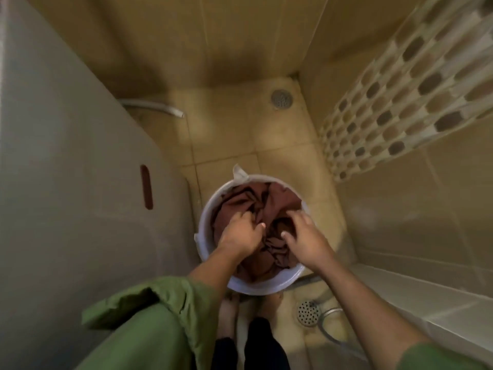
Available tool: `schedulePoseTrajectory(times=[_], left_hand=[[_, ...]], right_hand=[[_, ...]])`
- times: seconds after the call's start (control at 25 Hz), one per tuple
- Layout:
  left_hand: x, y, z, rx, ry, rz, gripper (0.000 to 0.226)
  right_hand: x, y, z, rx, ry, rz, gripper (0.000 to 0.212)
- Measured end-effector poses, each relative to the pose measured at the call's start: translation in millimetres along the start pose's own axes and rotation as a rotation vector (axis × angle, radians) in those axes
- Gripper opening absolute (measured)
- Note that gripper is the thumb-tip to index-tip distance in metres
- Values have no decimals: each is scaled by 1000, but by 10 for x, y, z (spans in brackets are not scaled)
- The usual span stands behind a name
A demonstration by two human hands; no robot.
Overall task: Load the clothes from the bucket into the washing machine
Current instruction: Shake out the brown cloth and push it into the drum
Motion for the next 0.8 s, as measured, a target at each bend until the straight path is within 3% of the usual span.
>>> schedulePoseTrajectory(times=[0.16,0.24,0.32,0.44,0.52,0.64,0.8], left_hand=[[249,-74,526,-169,8,12,58],[432,-74,697,-199,46,-79,70],[607,-125,797,-165,99,-132,73],[683,-213,745,-28,110,37,33],[668,-195,586,-21,125,58,17],[634,-39,296,-73,190,-138,26],[581,129,-5,-21,432,-631,25]], right_hand=[[-297,-102,641,-166,-142,137,77],[-349,-201,902,-106,-211,198,85],[-355,-359,1007,-21,-256,180,72],[-280,-575,744,-41,-222,118,21],[-207,-655,381,-64,-192,176,24],[-154,-593,-13,-94,-100,203,48],[-288,-417,-81,-188,-290,319,30]])
Point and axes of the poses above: each hand's wrist, its own z-axis towards the middle knuckle, its own y-axis out of the back of the hand, x = y × z, the point moved 5 cm from there along z, towards the middle knuckle, and after that the axes turned 6 degrees about -x, right-handed, at the moved point
